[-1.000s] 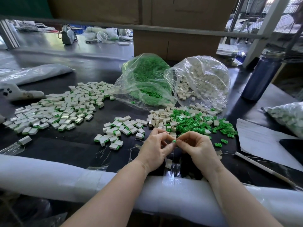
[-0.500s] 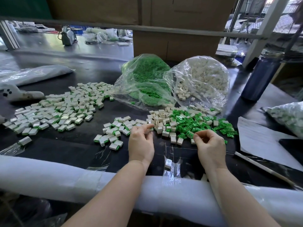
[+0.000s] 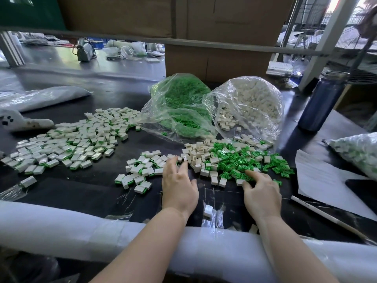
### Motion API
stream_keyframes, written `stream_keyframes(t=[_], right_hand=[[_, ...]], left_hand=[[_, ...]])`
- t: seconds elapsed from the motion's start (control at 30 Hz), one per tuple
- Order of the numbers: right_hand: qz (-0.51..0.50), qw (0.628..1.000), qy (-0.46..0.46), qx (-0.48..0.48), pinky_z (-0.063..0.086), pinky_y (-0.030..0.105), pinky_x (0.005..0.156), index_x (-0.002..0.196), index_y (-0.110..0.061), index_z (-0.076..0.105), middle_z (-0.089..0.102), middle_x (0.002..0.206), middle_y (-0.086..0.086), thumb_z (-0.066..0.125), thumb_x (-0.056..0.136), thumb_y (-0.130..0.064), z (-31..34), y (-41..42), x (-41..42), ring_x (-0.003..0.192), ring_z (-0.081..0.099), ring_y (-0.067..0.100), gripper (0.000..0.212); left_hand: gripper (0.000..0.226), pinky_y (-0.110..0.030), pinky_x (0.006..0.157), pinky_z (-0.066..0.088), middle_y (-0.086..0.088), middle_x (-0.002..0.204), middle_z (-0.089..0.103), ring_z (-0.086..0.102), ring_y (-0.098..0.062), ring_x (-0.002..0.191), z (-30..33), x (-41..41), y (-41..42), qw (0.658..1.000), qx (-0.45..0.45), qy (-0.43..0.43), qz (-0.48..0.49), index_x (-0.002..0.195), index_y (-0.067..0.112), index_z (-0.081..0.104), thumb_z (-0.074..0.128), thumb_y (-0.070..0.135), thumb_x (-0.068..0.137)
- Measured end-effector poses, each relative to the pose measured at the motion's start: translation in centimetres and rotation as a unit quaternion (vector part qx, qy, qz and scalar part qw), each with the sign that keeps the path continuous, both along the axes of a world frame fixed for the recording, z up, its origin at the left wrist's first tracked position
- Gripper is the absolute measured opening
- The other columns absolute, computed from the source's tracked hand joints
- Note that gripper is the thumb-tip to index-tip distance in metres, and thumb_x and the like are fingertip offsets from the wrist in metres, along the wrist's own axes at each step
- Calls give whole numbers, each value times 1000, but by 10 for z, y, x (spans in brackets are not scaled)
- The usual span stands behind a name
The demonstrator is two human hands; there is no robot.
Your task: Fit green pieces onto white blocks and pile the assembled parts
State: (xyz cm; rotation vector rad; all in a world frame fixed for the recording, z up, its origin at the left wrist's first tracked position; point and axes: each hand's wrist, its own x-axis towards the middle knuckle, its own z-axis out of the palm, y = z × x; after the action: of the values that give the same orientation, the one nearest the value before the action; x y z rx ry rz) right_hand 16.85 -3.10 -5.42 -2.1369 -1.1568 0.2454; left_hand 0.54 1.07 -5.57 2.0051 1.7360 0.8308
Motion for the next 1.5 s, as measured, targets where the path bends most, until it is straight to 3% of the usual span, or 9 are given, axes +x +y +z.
stream_keyframes(t=[0.17, 0.3, 0.57, 0.7, 0.87, 1.03, 1.2, 1.37, 1.5], right_hand=[[34, 999, -24, -6, 31, 37, 97, 114, -26, 65, 57, 125, -5, 56, 92, -21, 1, -2, -2, 116, 43, 23, 25], [86, 996, -33, 17, 35, 34, 98, 106, -23, 70, 64, 115, -3, 60, 89, -15, 1, -3, -6, 111, 49, 21, 21], [57, 998, -32, 19, 37, 36, 100, 114, -16, 66, 61, 120, 1, 63, 86, -11, 1, -2, -6, 113, 50, 23, 28], [29, 998, -44, -18, 34, 35, 98, 115, -12, 65, 58, 122, 6, 60, 89, -17, 1, -2, -4, 114, 44, 26, 26], [29, 999, -27, 22, 38, 36, 89, 91, -17, 62, 60, 96, 3, 67, 83, -12, 5, -5, -6, 101, 50, 25, 11], [111, 987, 4, 113, 42, 27, 82, 96, -12, 67, 60, 86, -4, 64, 84, -2, 6, -6, -10, 92, 57, 21, 16], [179, 973, 27, 144, 37, 4, 76, 97, -12, 71, 57, 86, -14, 60, 87, 1, 5, -5, -13, 83, 54, 2, 20], [187, 969, 63, 151, 46, 17, 76, 85, -21, 71, 68, 82, -6, 68, 82, -2, 4, -5, -11, 81, 61, 10, 20], [211, 953, 133, 174, 49, 12, 70, 74, -25, 68, 69, 71, -9, 72, 77, 2, 6, -6, -14, 71, 64, 4, 27]], left_hand=[[26, -29, 101, 34, 5, 110, 55, 43, -13, 107, 1, 2, -7, 987, 90, -4, -133, 115, 19, 63, 55, 16, 91], [37, -28, 105, 24, 16, 135, 44, 34, -11, 119, -2, 5, -6, 971, 69, 76, -215, 132, 31, 50, 47, 33, 95], [23, -27, 102, 31, 12, 114, 59, 44, -11, 110, -2, 4, -3, 978, 58, -6, -198, 111, 25, 67, 57, 26, 91], [28, -22, 102, 33, 10, 105, 54, 43, -9, 107, -4, 3, -3, 984, 50, -26, -167, 119, 22, 62, 57, 22, 91], [27, -24, 102, 34, 5, 109, 48, 41, -12, 109, -3, 3, -3, 988, 35, -21, -148, 115, 16, 63, 59, 25, 90], [16, -27, 91, 45, 6, 95, 60, 53, -11, 95, 1, 3, -6, 985, 13, -48, -164, 101, 22, 62, 65, 19, 85], [21, -1, 75, 41, 13, 88, 59, 56, -1, 82, 2, 1, -7, 980, 9, -109, -165, 103, 21, 64, 65, 11, 84], [22, -16, 85, 47, 10, 91, 61, 60, -6, 86, 3, 1, -8, 975, 19, -141, -170, 103, 20, 67, 65, 8, 85], [19, -4, 76, 43, 15, 90, 62, 59, 4, 78, 2, 0, -7, 965, 11, -192, -181, 98, 20, 71, 66, 7, 84]])
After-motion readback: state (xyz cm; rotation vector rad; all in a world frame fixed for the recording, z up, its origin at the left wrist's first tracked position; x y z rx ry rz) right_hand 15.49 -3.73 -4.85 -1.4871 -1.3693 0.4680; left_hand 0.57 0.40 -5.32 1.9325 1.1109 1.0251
